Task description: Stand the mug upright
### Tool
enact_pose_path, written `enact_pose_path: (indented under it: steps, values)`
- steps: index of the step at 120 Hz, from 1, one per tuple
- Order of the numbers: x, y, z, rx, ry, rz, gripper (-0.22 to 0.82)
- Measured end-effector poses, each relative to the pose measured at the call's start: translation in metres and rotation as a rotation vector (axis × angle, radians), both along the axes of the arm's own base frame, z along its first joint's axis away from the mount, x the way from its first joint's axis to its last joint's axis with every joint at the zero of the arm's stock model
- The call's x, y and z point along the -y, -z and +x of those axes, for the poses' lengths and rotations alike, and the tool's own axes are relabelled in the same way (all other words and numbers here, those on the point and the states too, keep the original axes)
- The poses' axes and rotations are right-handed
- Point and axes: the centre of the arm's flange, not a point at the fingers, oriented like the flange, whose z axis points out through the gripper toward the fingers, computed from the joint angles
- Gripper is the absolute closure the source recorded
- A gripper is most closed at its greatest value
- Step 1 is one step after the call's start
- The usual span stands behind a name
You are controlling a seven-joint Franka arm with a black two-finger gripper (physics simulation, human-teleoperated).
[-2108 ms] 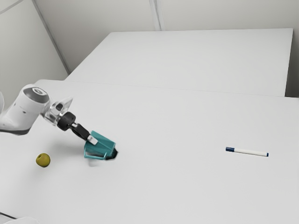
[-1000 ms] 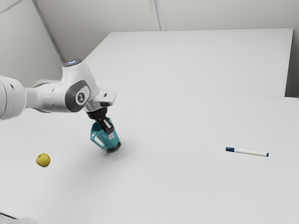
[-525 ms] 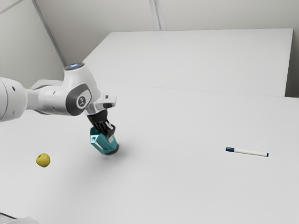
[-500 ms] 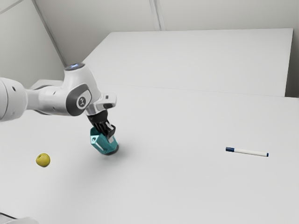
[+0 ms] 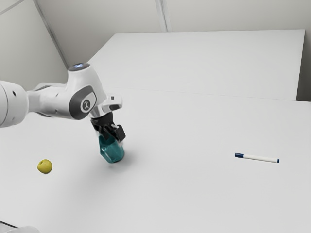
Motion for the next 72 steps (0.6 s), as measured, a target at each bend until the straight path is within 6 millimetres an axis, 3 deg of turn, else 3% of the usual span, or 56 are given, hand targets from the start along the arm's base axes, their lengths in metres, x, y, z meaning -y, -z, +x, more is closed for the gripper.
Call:
enact_pose_path:
  steps: [12, 32, 72]
  values:
    - [0.009, -0.032, 0.001, 0.037, -0.001, 0.04, 0.08]
    - [0.036, -0.108, 0.016, 0.104, 0.012, 0.063, 0.04]
    - [0.036, -0.226, 0.026, 0.109, -0.04, 0.005, 0.01]
